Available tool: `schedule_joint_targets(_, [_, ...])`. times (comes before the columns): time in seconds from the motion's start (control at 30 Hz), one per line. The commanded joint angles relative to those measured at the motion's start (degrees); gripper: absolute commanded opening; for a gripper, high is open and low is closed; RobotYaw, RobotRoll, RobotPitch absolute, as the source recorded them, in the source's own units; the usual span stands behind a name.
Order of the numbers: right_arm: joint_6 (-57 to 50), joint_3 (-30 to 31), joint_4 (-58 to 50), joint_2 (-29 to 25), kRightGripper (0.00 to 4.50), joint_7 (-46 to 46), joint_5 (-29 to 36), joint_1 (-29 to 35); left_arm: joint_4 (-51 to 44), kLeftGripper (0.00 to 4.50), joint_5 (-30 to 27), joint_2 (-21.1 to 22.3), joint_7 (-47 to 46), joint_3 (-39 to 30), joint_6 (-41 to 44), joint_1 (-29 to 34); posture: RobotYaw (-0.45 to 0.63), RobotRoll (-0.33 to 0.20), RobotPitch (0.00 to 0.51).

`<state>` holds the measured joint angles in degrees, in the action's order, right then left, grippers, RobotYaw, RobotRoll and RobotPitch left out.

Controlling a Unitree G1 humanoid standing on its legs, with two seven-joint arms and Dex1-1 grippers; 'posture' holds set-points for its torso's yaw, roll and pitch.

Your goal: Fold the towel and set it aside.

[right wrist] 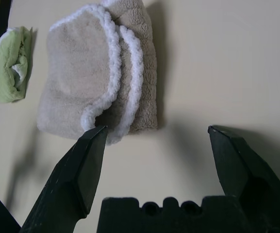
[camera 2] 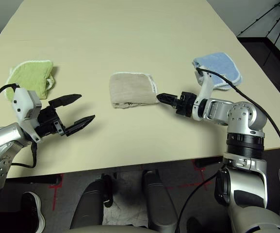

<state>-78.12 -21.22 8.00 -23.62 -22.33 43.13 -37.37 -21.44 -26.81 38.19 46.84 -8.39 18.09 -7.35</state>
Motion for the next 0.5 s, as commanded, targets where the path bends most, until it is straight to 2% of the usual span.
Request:
schedule_joint_targets(0.03, [-1.72, -0.99, -1.39, -0.49, 4.49, 0.74, 0.18, 1.47, 0.04, 4.46, 0.54, -0.53, -0.09, 0.9, -0.51, 0.7, -0.09, 0.0, 0.22])
schedule_joint_targets(0.33, [-2.92, -0.43, -1.43, 0.88, 4.49, 2.02, -0.41, 1.4, -0.59, 4.46, 0.58, -0.65, -0.31, 1.06, -0.53, 1.43, -0.08, 0.0, 0.221])
schedule_joint_targets(0.5, [-4.62, -2.03, 0.04, 2.59, 4.49, 5.06, -1.38, 0.51, -1.08, 4.46, 0.61, -0.6, -0.63, 1.05, -0.42, 1.8, -0.07, 0.0, 0.221])
